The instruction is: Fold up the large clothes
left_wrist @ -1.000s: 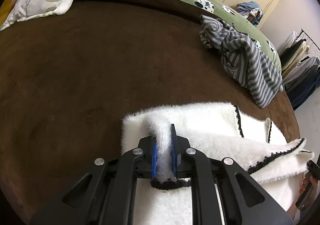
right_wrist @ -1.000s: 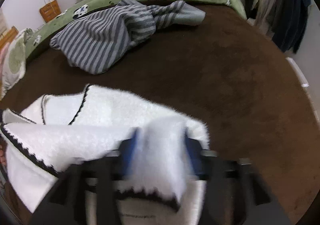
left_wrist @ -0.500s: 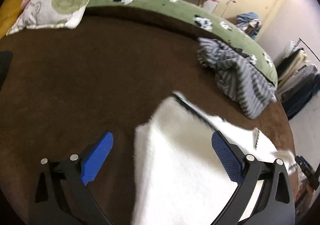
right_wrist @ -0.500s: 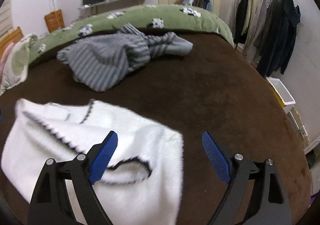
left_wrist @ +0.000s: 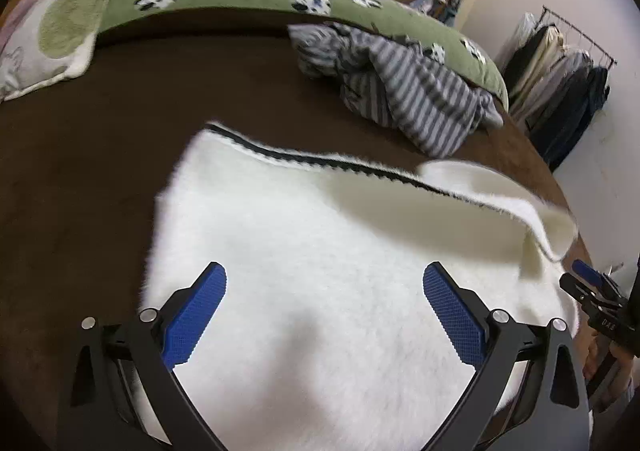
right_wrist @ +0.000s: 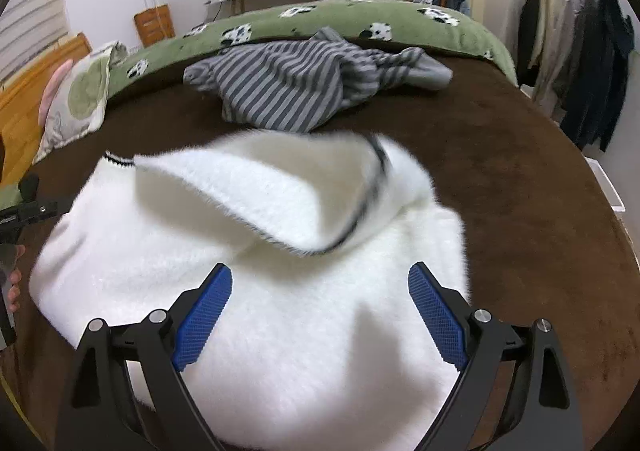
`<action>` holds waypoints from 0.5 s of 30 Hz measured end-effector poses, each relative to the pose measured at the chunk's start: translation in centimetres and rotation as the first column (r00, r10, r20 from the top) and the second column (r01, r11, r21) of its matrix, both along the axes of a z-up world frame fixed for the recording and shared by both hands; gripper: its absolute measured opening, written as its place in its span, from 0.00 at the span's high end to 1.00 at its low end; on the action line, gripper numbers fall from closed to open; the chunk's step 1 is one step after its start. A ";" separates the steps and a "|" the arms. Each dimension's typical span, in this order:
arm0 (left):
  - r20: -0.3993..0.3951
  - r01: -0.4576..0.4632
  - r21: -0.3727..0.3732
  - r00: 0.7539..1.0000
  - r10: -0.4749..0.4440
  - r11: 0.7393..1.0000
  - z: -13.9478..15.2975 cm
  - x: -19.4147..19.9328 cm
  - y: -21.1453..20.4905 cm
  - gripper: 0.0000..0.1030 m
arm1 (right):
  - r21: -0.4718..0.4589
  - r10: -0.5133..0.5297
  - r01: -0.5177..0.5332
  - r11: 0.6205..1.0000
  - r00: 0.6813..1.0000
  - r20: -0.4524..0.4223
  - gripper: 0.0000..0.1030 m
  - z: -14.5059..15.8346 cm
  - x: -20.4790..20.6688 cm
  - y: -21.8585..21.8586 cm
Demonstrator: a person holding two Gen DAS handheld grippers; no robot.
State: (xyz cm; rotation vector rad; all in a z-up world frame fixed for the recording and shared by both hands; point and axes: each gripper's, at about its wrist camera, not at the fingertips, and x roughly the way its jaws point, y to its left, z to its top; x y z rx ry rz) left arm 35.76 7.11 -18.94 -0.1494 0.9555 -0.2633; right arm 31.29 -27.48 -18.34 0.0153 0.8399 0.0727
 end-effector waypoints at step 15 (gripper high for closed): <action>-0.067 -0.037 0.133 0.997 0.046 0.990 -5.7 6.9 0.1 0.06 | -0.087 -0.022 0.013 0.996 0.995 -0.095 0.14 -3.7 10.1 2.2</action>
